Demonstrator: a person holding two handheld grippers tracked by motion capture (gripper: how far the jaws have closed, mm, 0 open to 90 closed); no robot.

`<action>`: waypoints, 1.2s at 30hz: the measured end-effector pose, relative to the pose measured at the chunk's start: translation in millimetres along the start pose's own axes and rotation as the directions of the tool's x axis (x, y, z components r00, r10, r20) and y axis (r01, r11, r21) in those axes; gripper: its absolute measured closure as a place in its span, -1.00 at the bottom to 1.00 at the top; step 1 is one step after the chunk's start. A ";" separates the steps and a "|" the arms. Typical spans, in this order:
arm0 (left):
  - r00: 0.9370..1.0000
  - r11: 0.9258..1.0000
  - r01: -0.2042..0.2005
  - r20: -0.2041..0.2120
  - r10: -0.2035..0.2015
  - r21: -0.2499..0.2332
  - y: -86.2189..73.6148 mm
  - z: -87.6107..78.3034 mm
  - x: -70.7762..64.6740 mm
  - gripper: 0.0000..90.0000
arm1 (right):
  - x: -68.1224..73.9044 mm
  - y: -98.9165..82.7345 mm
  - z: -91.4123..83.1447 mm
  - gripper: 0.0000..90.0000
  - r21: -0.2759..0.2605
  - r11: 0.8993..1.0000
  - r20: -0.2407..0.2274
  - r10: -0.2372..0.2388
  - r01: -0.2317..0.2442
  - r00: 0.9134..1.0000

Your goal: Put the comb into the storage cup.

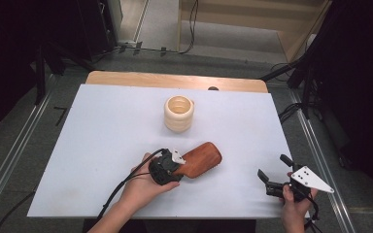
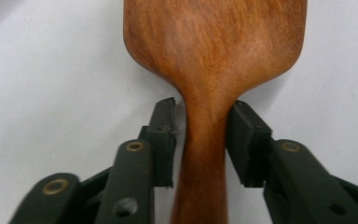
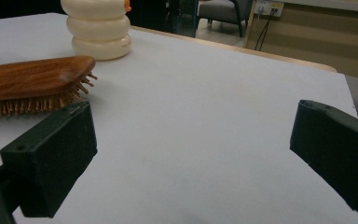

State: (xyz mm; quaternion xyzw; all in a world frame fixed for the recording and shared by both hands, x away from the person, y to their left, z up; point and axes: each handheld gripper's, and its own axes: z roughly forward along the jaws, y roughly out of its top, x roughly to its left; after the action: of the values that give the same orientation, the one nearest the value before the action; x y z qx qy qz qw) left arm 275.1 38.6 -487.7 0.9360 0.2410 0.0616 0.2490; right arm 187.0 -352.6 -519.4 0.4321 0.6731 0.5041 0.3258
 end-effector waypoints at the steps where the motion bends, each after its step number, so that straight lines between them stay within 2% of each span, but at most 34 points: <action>1: 1.000 1.000 0.000 0.000 0.000 0.001 0.1 0.0 0.1 0.51 | -0.2 0.0 -0.1 -1.00 -0.002 1.000 -0.001 0.003 -0.003 1.000; 4: 1.000 1.000 -0.023 -0.002 0.023 0.007 0.5 -0.5 -1.1 0.57 | -1.2 -0.2 -0.4 -1.00 -0.006 1.000 -0.002 0.007 -0.007 1.000; 5: 1.000 1.000 -0.009 0.010 0.009 -0.010 -0.9 -0.1 -0.7 0.60 | -1.2 -0.2 -0.4 -1.00 -0.006 1.000 -0.002 0.009 -0.009 1.000; 8: 1.000 1.000 -0.002 0.016 0.003 -0.029 -3.5 -0.2 0.6 0.60 | -1.1 -0.2 -0.3 -1.00 -0.004 1.000 -0.001 0.007 -0.007 1.000; 12: 1.000 0.998 0.001 -0.003 -0.001 -0.058 -7.1 -0.2 -2.8 0.60 | -1.2 -0.2 -0.4 -1.00 -0.006 1.000 -0.002 0.013 -0.013 1.000; 14: 1.000 0.998 -0.011 -0.014 0.010 -0.067 -8.4 -0.3 -4.3 0.60 | -1.7 -0.1 -0.6 -1.00 -0.008 1.000 0.001 0.019 -0.019 1.000; 16: 1.000 0.995 0.001 -0.024 -0.004 -0.099 -12.0 0.0 -6.1 0.60 | -1.9 0.1 -0.9 -1.00 -0.008 1.000 -0.001 0.014 -0.014 1.000; 19: 1.000 0.993 0.009 -0.026 -0.012 -0.120 -15.2 -0.4 -5.9 0.60 | -1.5 0.6 -0.8 -1.00 -0.005 1.000 -0.001 0.013 -0.013 1.000; 20: 0.999 0.989 0.028 -0.022 -0.032 -0.146 -18.9 -1.3 -5.1 0.60 | -1.2 1.1 -0.8 -1.00 -0.001 1.000 0.001 0.016 -0.016 1.000; 21: 0.999 0.989 0.028 -0.022 -0.032 -0.146 -18.9 -1.3 -5.1 0.60 | -1.1 1.2 -0.8 -1.00 -0.002 1.000 0.001 0.017 -0.017 1.000; 24: 0.998 0.978 0.053 -0.026 -0.060 -0.201 -24.6 -3.2 -4.7 0.60 | -1.3 1.9 -1.0 -1.00 0.001 1.000 0.003 0.013 -0.013 1.000; 29: 0.996 0.967 0.066 -0.042 -0.079 -0.245 -28.8 -8.9 -3.7 0.60 | -0.3 9.3 -3.7 -1.00 0.001 1.000 -0.006 0.030 -0.030 1.000; 32: 0.995 0.957 0.069 -0.052 -0.087 -0.282 -32.4 -12.7 -3.7 0.60 | 3.4 16.0 -3.6 -1.00 0.003 1.000 -0.009 0.020 -0.020 1.000; 33: 0.994 0.952 0.072 -0.053 -0.092 -0.296 -34.0 -14.5 -3.1 0.60 | 6.1 20.5 -2.4 -1.00 0.011 1.000 -0.022 0.028 -0.028 0.999; 34: 0.993 0.944 0.081 -0.051 -0.102 -0.319 -36.3 -16.9 -2.4 0.60 | 7.1 22.0 -2.1 -1.00 0.011 1.000 -0.028 0.029 -0.029 0.999; 35: 0.993 0.944 0.081 -0.051 -0.102 -0.319 -36.3 -16.9 -2.4 0.60 | 7.1 22.0 -2.1 -1.00 0.011 1.000 -0.028 0.029 -0.029 0.999; 36: 0.992 0.937 0.091 -0.047 -0.113 -0.337 -38.1 -18.3 -1.8 0.60 | 8.8 24.3 -1.6 -1.00 0.007 0.999 -0.036 0.034 -0.034 0.999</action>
State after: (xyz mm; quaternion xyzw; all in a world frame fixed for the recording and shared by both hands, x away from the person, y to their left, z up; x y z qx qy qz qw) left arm 253.2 74.7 -490.7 0.8638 0.2834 0.1193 0.3990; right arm 188.2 -342.3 -495.6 0.4354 0.6731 0.5150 0.3037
